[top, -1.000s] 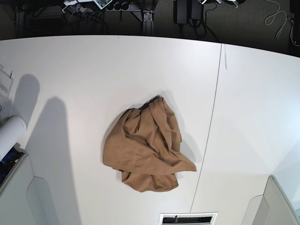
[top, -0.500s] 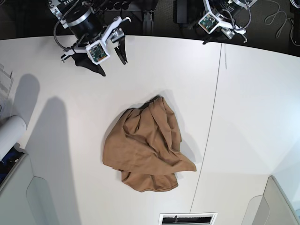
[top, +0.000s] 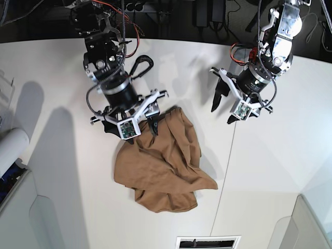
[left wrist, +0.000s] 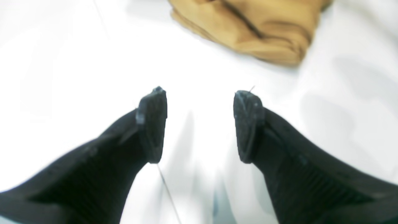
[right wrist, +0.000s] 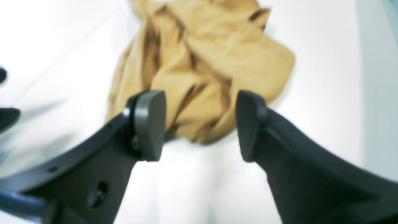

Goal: Layout the t-shirt on the table in an organized manner, then fold the t-shirt properly
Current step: 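Lower both grippers onto the crumpled tan t-shirt and grasp its fabric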

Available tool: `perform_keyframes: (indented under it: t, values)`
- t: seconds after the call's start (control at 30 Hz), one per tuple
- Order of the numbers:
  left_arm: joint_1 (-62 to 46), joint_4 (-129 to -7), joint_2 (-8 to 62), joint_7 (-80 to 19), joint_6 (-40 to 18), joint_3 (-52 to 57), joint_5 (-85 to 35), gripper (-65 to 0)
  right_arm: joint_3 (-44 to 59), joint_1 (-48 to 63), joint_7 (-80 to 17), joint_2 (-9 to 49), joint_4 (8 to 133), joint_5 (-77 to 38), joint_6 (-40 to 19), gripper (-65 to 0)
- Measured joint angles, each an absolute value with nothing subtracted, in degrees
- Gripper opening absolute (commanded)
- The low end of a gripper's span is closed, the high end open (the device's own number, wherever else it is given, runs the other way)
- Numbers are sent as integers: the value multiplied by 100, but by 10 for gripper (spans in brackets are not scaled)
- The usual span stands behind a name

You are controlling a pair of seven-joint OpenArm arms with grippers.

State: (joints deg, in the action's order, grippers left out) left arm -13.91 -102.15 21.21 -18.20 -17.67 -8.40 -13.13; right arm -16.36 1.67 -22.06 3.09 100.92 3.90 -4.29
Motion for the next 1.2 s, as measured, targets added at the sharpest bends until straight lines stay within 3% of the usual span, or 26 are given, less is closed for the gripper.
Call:
perform_keyframes:
  t: [0.3, 0.83, 1.03, 1.1, 1.2]
  values:
    - [40, -9085, 1584, -1811, -1859, -849, -1608, -288, -1627, -860, -2191, -84, 8567, 991, 244, -296]
    - [1962, -5996, 552, -1798, -2056, -849, -1702, -288, -1619, -1144, -2049, -82, 7642, 1125, 259, -296]
    - [2169, -5717, 489, -1627, -2058, -849, -1697, -290, -1619, -1144, -2067, -82, 7644, 1125, 261, -296]
    - [2272, -5704, 489, -1625, -2060, -849, -1710, -363, -1619, -1144, -2064, -82, 7644, 1125, 261, -296]
    - [2460, -5699, 456, -1616, -2174, -843, -1765, -624, -1619, -1135, -2062, -82, 7644, 1125, 261, -296]
